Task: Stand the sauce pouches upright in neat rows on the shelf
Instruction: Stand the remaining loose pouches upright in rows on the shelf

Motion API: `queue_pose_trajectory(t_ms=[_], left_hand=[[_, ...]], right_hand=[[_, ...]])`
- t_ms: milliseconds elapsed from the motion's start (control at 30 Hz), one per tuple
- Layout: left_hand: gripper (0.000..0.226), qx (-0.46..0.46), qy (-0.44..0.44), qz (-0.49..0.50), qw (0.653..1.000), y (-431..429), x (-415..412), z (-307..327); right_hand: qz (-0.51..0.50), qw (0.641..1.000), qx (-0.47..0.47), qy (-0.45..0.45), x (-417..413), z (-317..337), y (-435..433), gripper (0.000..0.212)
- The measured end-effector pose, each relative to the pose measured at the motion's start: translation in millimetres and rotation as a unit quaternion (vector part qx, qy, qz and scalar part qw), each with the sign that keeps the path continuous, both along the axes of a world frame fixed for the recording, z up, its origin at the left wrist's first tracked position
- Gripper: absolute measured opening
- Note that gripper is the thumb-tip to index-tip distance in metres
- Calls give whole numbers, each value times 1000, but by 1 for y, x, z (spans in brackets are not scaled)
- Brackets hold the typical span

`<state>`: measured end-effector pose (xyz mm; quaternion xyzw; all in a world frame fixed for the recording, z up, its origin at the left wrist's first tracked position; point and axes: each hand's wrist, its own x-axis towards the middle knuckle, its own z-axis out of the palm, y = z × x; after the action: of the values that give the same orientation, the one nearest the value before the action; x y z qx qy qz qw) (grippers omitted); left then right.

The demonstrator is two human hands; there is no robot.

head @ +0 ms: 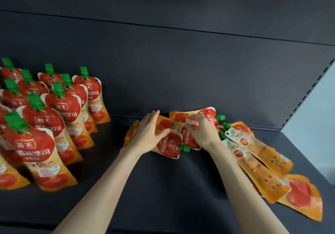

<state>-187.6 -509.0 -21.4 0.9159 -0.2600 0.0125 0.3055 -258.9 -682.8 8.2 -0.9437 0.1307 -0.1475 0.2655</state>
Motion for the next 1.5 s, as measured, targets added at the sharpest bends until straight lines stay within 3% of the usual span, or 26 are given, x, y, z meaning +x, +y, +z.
queue_pose_trajectory(t_ms=[200, 333, 467, 633, 733, 867, 933, 1067, 1167, 1333, 1500], left_hand=[[67, 30, -4, -30, 999, -16, 22, 0], [68, 59, -13, -11, 998, -12, 29, 1], [48, -6, 40, 1, 999, -5, 22, 3], [40, -104, 154, 10, 983, 0, 16, 2], [42, -117, 167, 10, 979, 2, 15, 5], [40, -153, 165, 14, 974, 1, 13, 9], [37, -181, 167, 14, 969, 2, 11, 10], [33, -237, 162, 27, 958, 6, 9, 16], [33, -276, 129, 39, 952, 14, 11, 24], [35, -324, 119, 59, 937, 33, 12, 39], [39, -469, 201, 133, 850, 47, 24, 39]], right_hand=[[-44, 995, -60, 60, 19, -5, -20, 43], [-68, 994, -73, 52, 24, -9, -25, 38], [-109, 992, -40, 53, 27, -15, -27, 38], [-168, 982, -43, 78, 30, -10, -31, 69], [-215, 967, -76, 111, 30, -6, -35, 83], [-218, 967, -53, 122, 29, -1, -44, 93], [-204, 975, -19, 89, 30, 0, -46, 84], [-126, 986, 94, -62, 29, 5, -44, 61], [-75, 981, 108, -145, 30, 20, -40, 40], [-71, 959, 147, -231, 42, 41, -35, 47], [-78, 927, 241, -276, 48, 44, -27, 51]])
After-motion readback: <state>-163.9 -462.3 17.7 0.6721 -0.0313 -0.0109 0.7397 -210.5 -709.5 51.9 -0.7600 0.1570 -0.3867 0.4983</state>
